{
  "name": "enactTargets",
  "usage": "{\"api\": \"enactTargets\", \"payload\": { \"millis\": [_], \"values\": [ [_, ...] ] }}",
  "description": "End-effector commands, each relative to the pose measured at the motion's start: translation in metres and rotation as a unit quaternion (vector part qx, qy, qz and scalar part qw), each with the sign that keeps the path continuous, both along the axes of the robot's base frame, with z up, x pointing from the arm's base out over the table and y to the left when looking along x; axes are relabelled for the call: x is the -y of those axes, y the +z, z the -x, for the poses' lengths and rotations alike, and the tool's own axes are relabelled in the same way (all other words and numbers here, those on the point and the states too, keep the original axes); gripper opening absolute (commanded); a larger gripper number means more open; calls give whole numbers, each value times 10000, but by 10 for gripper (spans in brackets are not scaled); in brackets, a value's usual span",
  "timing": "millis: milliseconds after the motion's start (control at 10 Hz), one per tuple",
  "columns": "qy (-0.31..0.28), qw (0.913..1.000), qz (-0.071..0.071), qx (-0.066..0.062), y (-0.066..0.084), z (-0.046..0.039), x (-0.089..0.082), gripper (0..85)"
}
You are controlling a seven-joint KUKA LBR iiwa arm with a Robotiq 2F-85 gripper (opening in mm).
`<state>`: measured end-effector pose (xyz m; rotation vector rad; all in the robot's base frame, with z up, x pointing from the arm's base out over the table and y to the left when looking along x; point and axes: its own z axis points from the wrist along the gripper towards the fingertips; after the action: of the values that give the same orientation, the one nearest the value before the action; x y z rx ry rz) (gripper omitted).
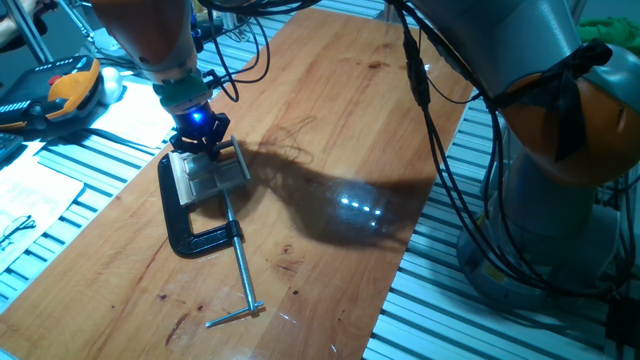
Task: Close a sliding window
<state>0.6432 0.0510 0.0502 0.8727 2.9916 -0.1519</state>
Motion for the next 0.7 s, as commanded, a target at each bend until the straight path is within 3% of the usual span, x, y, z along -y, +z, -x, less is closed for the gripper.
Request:
{"api": "enactTargets", "payload": {
  "millis": [0,600],
  "values": [
    [-60,10000,-68,11,12,-11,-18,0],
    [-96,9999,-129,37,-6,-42,-40,0]
  ]
}}
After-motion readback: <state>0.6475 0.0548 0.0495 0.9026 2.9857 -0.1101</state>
